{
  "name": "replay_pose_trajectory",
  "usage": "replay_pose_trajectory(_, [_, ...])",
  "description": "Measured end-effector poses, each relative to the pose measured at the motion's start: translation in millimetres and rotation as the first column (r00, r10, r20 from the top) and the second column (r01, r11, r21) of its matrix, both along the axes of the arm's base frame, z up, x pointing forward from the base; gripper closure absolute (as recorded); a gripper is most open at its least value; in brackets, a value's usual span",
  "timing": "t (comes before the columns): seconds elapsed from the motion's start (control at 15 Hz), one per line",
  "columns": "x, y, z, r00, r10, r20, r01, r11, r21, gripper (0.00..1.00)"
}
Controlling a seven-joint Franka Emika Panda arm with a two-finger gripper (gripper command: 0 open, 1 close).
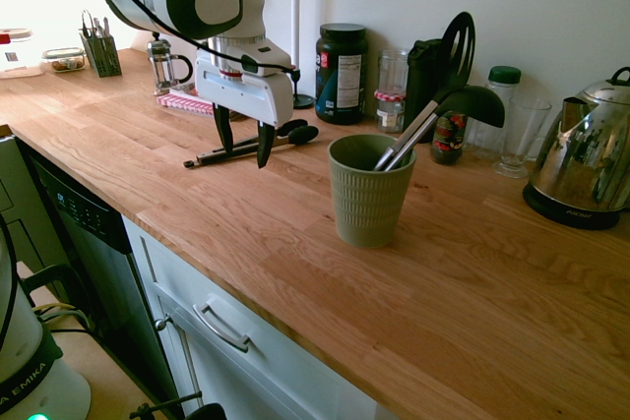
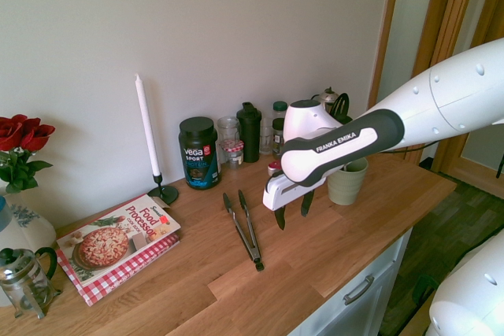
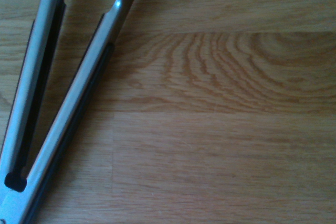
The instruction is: Put the tongs back in the holder
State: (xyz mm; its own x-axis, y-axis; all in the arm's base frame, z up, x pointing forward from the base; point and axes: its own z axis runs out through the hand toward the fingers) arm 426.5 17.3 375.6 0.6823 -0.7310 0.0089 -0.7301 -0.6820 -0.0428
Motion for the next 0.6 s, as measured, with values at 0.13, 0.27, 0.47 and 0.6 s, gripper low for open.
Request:
replay_pose_trajectory(0.13, [0.3,-1.6,-1.0,1.000,-0.006,-0.002,0.006,1.000,-0.004,0.00])
replay_pose_trajectory(0.27, [8.0,-0.2,5.9,0.999,-0.049,0.008,0.050,0.998,-0.048,0.00])
replay_pose_trajectory(0.47, [47.0,29.4,43.9,0.987,-0.150,0.063,0.155,0.984,-0.090,0.00])
replay_pose_trajectory(0.6, [73.1,54.7,56.4,0.972,-0.216,0.088,0.224,0.969,-0.103,0.00])
